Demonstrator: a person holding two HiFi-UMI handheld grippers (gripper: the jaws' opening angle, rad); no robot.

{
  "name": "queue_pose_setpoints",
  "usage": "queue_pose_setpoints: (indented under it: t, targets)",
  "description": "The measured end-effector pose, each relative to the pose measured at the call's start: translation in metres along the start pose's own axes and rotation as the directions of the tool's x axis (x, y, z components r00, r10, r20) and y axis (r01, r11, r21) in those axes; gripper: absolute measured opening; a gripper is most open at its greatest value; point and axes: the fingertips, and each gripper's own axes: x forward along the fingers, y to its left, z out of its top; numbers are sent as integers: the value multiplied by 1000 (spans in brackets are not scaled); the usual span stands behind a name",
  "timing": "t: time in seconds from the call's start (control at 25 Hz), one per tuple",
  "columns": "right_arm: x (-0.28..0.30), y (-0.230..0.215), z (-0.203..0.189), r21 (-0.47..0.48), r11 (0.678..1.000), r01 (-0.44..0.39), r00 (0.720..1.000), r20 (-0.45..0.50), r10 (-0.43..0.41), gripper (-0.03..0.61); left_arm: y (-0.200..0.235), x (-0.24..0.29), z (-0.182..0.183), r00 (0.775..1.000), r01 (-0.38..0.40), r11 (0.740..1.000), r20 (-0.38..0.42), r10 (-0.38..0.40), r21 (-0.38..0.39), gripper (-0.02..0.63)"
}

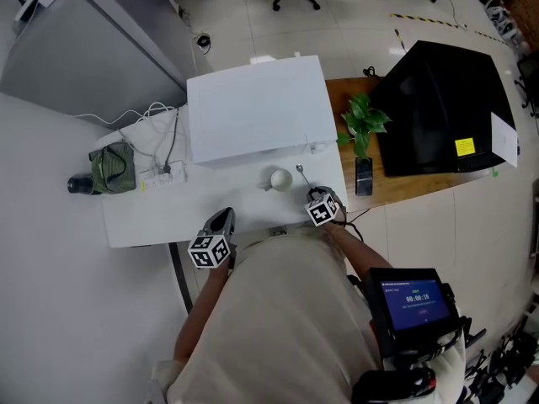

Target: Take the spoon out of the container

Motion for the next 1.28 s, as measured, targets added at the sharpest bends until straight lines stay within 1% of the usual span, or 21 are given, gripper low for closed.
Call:
queue_pose_setpoints:
  t: [0.16, 0.28, 0.6, 0.64, 0.72, 0.88, 0.96, 1.04, 1.12, 1.2, 1.28]
  targets:
    - [26, 15, -3, -43, 999, 12, 999, -53, -14, 127, 20, -12, -6, 1000, -1, 1000, 19, 1, -10, 0]
    - [29, 6, -10, -59, 998, 15, 996, -82, -20, 127, 14, -7, -6, 1000, 3, 1000, 12, -2, -12, 0]
    - [35, -1, -22, -45, 999, 14, 992, -127, -20, 127, 11, -10, -1, 1000, -6, 1000, -3, 6, -2, 0]
    - [34, -2, -22, -38, 999, 19, 992, -123, -24, 137, 12, -11, -2, 1000, -4, 1000, -4, 4, -2, 0]
    - [29, -3, -20, -16, 999, 29, 994, -101, -31, 170, 13, -13, -4, 1000, -1, 1000, -4, 1, -2, 0]
    - [12, -7, -11, 39, 998, 43, 999, -34, -42, 175, 16, -16, -11, 1000, 7, 1000, -3, -7, -9, 0]
    - [-2, -10, -8, 85, 995, 44, 999, 1, -45, 175, 15, -15, -16, 1000, 21, 1000, -9, -21, -16, 0]
    - [-15, -12, -6, 153, 988, 36, 998, 37, -42, 175, 14, -12, -22, 999, 32, 999, -17, -33, -29, 0]
    - [-30, -11, 0, 206, 978, 27, 997, 71, -43, 175, 17, -10, -28, 999, 28, 998, -26, -29, -47, 0]
    - [-44, -10, 9, 219, 975, 25, 994, 100, -47, 172, 24, -4, -34, 999, 8, 998, -46, -11, -66, 0]
    - [-57, -9, 18, 209, 978, 21, 990, 130, -49, 163, 26, 3, -40, 998, -4, 996, -62, -1, -85, 0]
